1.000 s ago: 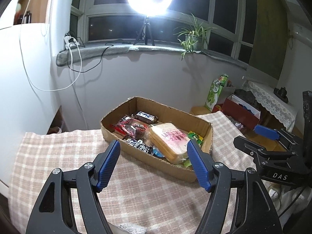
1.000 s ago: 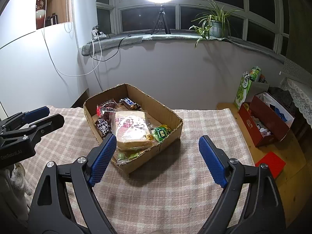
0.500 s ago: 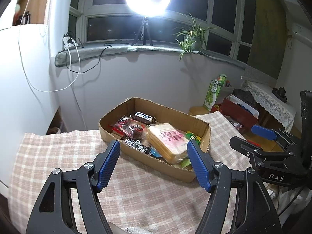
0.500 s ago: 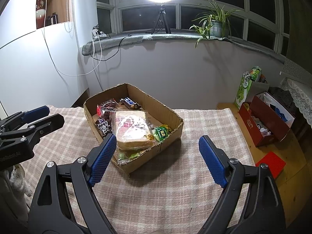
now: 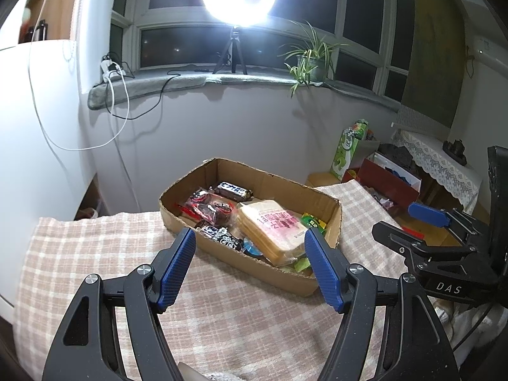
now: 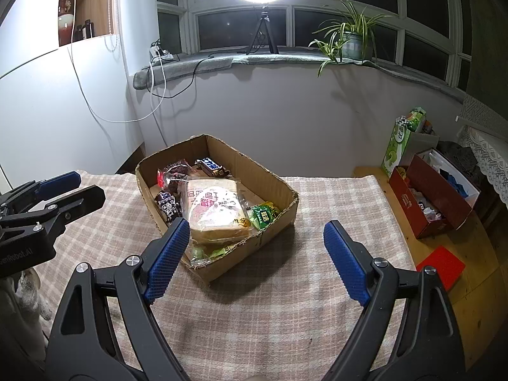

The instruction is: Organize snacks

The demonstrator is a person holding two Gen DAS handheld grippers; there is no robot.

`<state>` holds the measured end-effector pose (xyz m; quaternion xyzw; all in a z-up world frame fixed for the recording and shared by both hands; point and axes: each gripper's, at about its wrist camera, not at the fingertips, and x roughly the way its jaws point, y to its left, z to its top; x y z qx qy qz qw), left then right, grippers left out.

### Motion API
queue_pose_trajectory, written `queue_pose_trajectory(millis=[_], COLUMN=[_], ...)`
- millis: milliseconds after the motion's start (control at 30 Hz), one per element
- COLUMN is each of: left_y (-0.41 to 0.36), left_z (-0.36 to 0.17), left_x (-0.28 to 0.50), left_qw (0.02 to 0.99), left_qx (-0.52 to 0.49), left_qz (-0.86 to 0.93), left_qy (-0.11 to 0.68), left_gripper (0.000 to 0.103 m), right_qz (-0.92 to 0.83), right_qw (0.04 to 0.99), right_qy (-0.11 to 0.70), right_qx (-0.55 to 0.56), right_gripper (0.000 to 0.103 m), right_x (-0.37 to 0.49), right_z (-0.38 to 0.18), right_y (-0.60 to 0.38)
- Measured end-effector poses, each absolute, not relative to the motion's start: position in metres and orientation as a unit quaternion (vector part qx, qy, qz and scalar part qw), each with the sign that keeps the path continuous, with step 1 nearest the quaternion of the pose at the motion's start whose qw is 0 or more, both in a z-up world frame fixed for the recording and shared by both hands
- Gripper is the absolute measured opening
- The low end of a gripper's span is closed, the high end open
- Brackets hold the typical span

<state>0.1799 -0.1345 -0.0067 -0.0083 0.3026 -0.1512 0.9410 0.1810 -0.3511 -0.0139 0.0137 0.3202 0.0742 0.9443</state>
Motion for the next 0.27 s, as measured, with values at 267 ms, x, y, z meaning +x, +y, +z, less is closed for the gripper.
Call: queue_pose_trajectory(millis=[267], left_y=[-0.1342], left_z=[-0.0066], left_x=[0.1803], left_qw=[0.941], left_qx=[-0.009], left_qz=[-0.155], left_qy=[0.300], left_gripper=[0.071], right_qz=[0.073], right_qw=[0.944], right_qy=[0.322], right_qx=[0.015], right_gripper=[0.089], right_x=[0.1806], right_z=[-0.0157], right_y=[-0.3511])
